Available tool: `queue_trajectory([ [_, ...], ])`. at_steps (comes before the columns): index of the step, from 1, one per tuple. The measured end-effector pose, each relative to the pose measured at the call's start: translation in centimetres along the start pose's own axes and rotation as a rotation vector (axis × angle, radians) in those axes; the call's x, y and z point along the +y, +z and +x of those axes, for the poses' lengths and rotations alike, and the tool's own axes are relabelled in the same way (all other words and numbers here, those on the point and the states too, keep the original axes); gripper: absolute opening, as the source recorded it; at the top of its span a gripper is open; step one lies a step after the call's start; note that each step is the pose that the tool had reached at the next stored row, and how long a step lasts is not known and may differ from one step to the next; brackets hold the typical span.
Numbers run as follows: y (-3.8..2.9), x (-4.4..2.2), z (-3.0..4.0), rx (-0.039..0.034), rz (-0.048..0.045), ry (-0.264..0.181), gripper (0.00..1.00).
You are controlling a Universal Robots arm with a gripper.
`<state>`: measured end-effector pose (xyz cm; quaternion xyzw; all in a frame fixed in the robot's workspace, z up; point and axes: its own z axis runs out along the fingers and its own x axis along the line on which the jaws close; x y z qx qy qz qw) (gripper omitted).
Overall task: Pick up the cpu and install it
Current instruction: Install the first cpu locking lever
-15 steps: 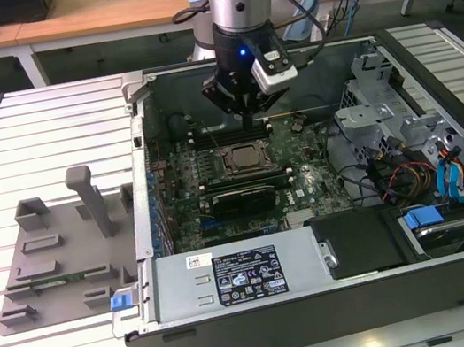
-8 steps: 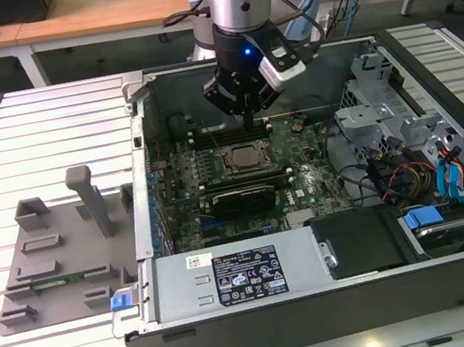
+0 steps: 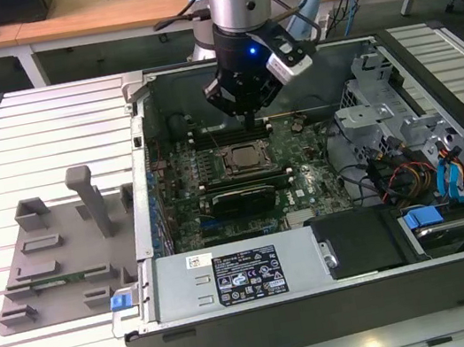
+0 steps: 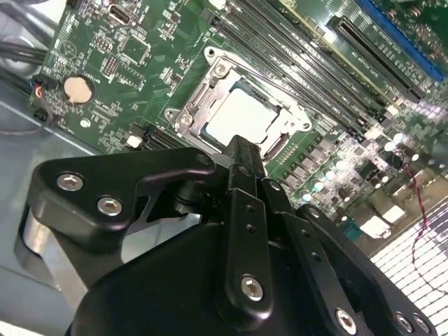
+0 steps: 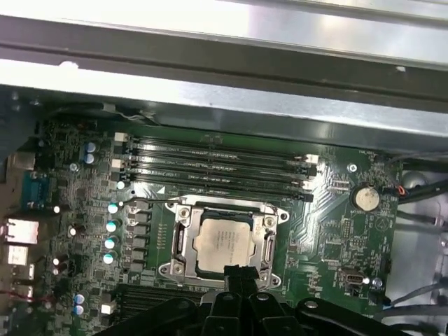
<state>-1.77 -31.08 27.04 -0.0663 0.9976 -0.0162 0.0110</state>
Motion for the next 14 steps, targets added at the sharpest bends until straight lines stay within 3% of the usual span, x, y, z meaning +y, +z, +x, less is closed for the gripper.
queue_trajectory([
  [11,0.0,0.0,0.0,-0.0053,-0.0031,-0.155,0.11],
  [14,0.0,0.0,0.0,-0.0055,-0.0032,-0.162,0.11],
])
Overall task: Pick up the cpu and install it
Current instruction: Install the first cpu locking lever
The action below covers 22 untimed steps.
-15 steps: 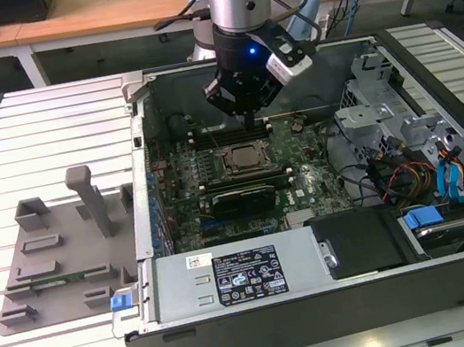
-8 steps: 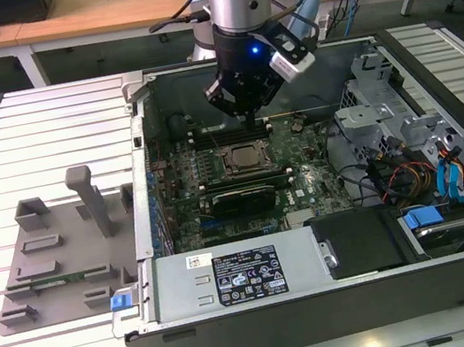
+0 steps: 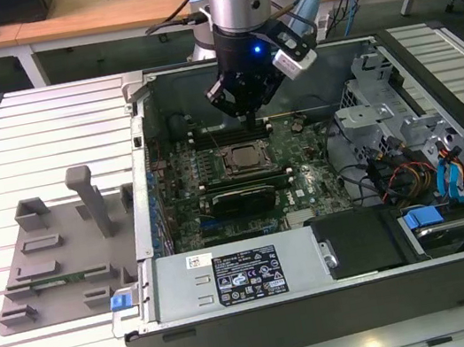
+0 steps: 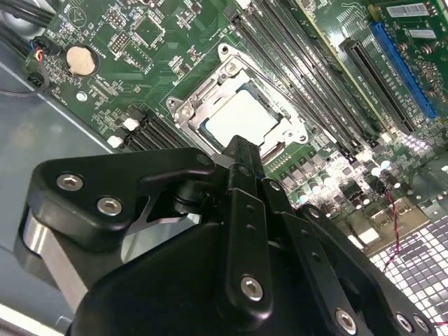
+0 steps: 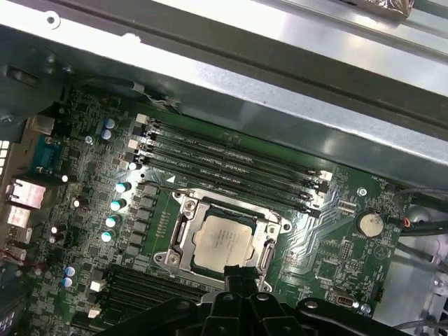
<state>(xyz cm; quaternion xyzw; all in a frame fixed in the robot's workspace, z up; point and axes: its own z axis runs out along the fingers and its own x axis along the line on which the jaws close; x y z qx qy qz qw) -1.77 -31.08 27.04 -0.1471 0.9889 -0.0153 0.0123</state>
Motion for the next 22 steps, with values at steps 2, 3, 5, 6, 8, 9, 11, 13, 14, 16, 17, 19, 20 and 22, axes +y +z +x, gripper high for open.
queue_trajectory([
  [2,-0.01,-0.01,0.01,0.0005,0.0011,0.002,0.11],
  [3,0.0,0.0,0.0,0.001,0.0018,0.013,0.11],
  [5,0.0,0.0,0.01,0.0035,0.0037,0.083,0.11],
  [6,0.0,0.0,0.0,0.0046,0.0046,0.114,0.11],
  [8,0.01,0.0,0.0,0.006,0.0058,0.149,0.11],
  [9,0.01,0.0,0.0,0.0072,0.0072,0.179,0.11],
  [11,0.01,0.0,0.0,0.0093,0.0095,0.229,0.11],
  [13,0.07,0.0,-0.01,0.0379,0.0044,0.232,0.11],
  [14,0.06,0.0,0.0,0.0455,0.0032,0.232,0.11],
  [16,0.07,0.01,0.02,0.0426,-0.0127,0.232,0.11],
  [17,0.07,0.01,0.02,0.0413,-0.0197,0.232,0.11],
  [19,0.07,0.05,0.17,0.0412,-0.02,0.232,0.11],
  [20,0.06,0.1,0.33,0.0412,-0.02,0.232,0.11],
  [22,0.05,0.2,0.66,0.0412,-0.02,0.232,0.11],
])
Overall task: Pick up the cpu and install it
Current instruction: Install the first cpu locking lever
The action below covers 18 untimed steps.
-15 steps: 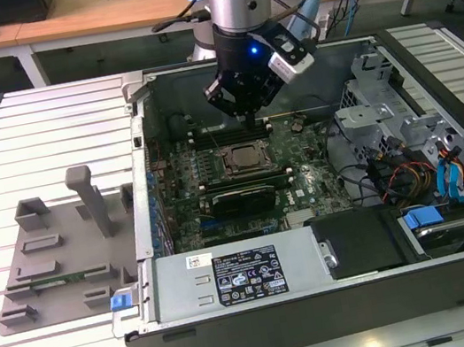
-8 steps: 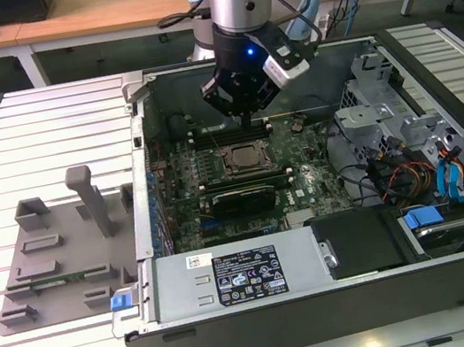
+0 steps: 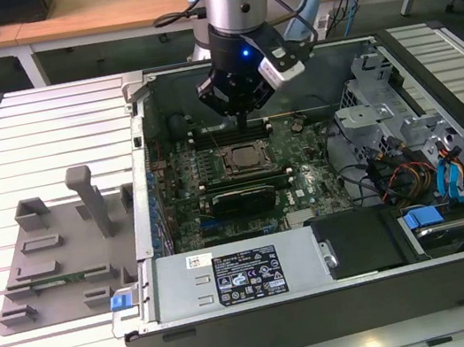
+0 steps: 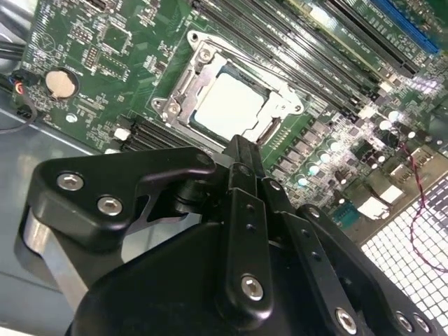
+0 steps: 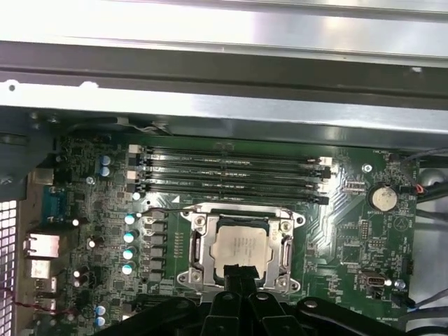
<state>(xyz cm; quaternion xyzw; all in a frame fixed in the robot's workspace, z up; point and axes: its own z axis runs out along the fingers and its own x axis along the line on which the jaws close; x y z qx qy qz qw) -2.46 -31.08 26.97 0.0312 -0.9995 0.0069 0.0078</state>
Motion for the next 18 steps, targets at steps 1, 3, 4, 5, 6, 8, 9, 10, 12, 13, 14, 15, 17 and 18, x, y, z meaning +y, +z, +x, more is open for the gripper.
queue_trajectory([
  [1,0.0,0.01,0.18,0.0,0.0,0.0,0.11],
  [3,0.0,0.03,0.48,0.0001,0.0001,0.0,0.11],
  [4,0.01,0.04,0.61,0.0001,0.0001,0.0,0.11],
  [5,0.01,0.04,0.71,0.0,0.0001,0.0,0.11],
  [6,0.01,0.06,0.98,0.0,0.0,0.0,0.11],
  [8,0.02,0.08,1.31,0.0,0.0001,0.0,0.11],
  [9,0.02,0.09,1.44,0.0001,0.0001,0.0,0.11],
  [10,0.02,0.1,1.66,0.0001,0.0,0.0,0.11],
  [12,0.03,0.13,2.06,0.0,0.0,0.0,0.11],
  [13,0.03,0.14,2.22,0.0,0.0001,0.0,0.11],
  [14,0.04,0.15,2.46,0.0,0.0,0.0,0.11],
  [15,0.05,0.18,2.88,0.0001,0.0001,0.0,0.11],
  [17,0.07,0.24,3.69,0.0001,0.0001,0.0,0.11],
  [18,0.11,0.35,4.42,0.0,0.0,0.0,0.11],
])
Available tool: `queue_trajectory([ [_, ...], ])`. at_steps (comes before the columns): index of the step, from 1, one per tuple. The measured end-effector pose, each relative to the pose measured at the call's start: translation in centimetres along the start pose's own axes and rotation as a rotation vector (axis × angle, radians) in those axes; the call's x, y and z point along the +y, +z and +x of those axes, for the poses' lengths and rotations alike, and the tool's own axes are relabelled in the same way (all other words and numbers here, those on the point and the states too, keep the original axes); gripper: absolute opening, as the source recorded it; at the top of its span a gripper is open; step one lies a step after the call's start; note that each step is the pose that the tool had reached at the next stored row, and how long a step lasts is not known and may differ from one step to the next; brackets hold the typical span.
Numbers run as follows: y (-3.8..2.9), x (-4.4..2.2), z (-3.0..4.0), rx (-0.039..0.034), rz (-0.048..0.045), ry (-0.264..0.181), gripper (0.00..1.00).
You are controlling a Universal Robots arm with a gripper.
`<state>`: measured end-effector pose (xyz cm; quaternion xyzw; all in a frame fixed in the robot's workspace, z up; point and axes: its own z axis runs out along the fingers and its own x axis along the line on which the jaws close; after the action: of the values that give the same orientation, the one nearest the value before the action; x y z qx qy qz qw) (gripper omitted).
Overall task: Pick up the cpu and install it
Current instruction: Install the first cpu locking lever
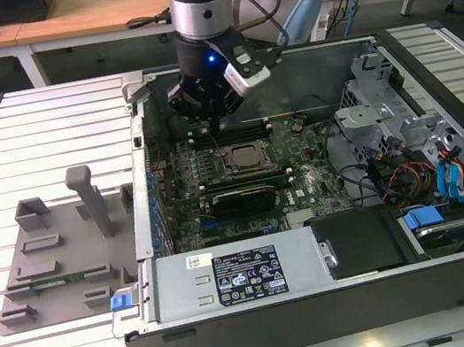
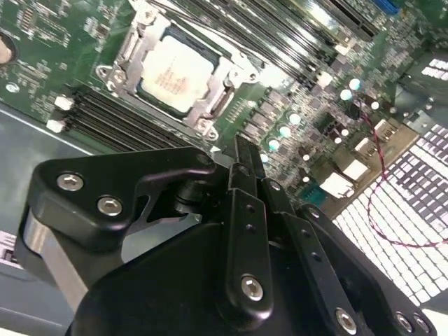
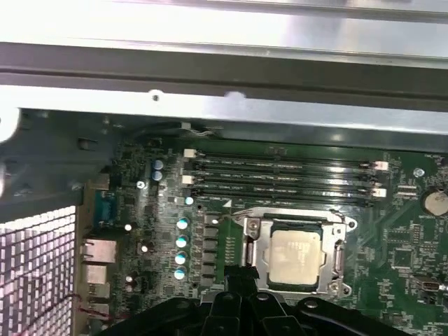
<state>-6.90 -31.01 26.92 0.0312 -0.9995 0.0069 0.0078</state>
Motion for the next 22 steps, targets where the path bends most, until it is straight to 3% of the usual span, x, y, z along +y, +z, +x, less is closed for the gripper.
queue_trajectory([
  [3,0.23,0.38,1.9,0.0001,-0.0002,-0.001,0.11],
  [5,0.39,0.54,2.19,0.0001,-0.0002,-0.001,0.11],
  [6,0.65,0.95,2.3,0.0,-0.0005,-0.001,0.11],
  [9,1.02,2.32,2.22,-0.0002,-0.0037,-0.001,0.11],
  [10,1.06,2.5,2.2,-0.0002,-0.0046,-0.002,0.11],
  [17,1.05,2.59,1.32,-0.0002,-0.0049,-0.002,0.11],
  [18,1.05,2.57,1.09,-0.0002,-0.0049,-0.002,0.11],
  [19,1.03,2.53,0.34,-0.0001,-0.0049,-0.002,0.11],
  [22,1.03,2.48,-0.33,-0.0001,-0.0049,-0.002,0.11],
])
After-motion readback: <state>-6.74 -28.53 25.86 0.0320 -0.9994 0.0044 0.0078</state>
